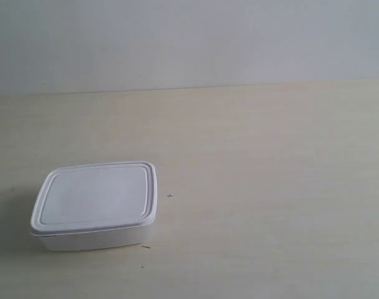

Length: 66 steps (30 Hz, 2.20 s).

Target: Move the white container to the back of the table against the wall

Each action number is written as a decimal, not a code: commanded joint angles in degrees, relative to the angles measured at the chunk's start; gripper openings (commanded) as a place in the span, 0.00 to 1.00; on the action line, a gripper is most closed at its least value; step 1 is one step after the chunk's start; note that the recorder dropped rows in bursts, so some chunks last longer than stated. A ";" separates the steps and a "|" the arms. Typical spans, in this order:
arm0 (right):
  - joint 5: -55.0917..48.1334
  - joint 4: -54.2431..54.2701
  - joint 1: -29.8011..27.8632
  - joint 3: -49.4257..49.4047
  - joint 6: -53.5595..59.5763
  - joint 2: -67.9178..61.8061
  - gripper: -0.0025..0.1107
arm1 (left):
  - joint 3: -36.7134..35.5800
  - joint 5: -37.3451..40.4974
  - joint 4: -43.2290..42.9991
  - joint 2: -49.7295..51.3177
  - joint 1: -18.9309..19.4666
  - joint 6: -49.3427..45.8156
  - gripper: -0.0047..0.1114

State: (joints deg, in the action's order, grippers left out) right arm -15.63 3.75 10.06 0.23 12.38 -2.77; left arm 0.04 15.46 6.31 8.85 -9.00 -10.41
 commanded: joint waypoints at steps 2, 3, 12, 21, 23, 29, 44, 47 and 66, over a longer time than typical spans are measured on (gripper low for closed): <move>0.39 -0.28 -0.08 -0.23 -0.15 0.27 0.02 | -0.04 -0.13 -0.74 -0.40 -0.28 -1.33 0.04; 0.39 -0.28 -0.08 -0.23 -0.15 0.27 0.02 | -0.04 -0.13 -1.32 -0.40 -0.28 -3.82 0.04; 20.07 8.97 -0.08 -0.23 -5.27 0.27 0.02 | -0.04 -17.28 -2.85 -0.40 -0.28 -2.39 0.04; 34.45 9.82 -0.08 -0.23 -5.83 0.27 0.02 | -0.04 -30.98 -2.85 -0.40 -0.28 -2.50 0.04; 34.35 9.82 -0.08 -0.23 -7.80 0.27 0.02 | -0.04 -31.59 -2.75 -0.40 -0.28 -0.84 0.04; 29.45 9.82 -0.08 -0.23 -21.21 0.27 0.02 | -0.04 -34.02 4.06 -0.40 -0.28 22.24 0.04; 20.09 9.82 -0.08 -0.23 -29.05 0.15 0.02 | -0.04 -25.88 5.88 -0.40 -0.28 39.32 0.04; 20.09 9.82 -0.08 -0.23 -29.05 0.15 0.02 | -0.04 -25.88 5.88 -0.40 -0.28 39.32 0.04; -9.04 1.99 -0.08 20.87 -31.88 -21.40 0.02 | 21.98 7.95 -1.66 18.00 -0.28 38.30 0.04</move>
State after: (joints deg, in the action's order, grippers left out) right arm -20.39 7.86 10.06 16.01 -19.53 -17.94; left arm 16.60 17.59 7.51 21.63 -9.00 28.77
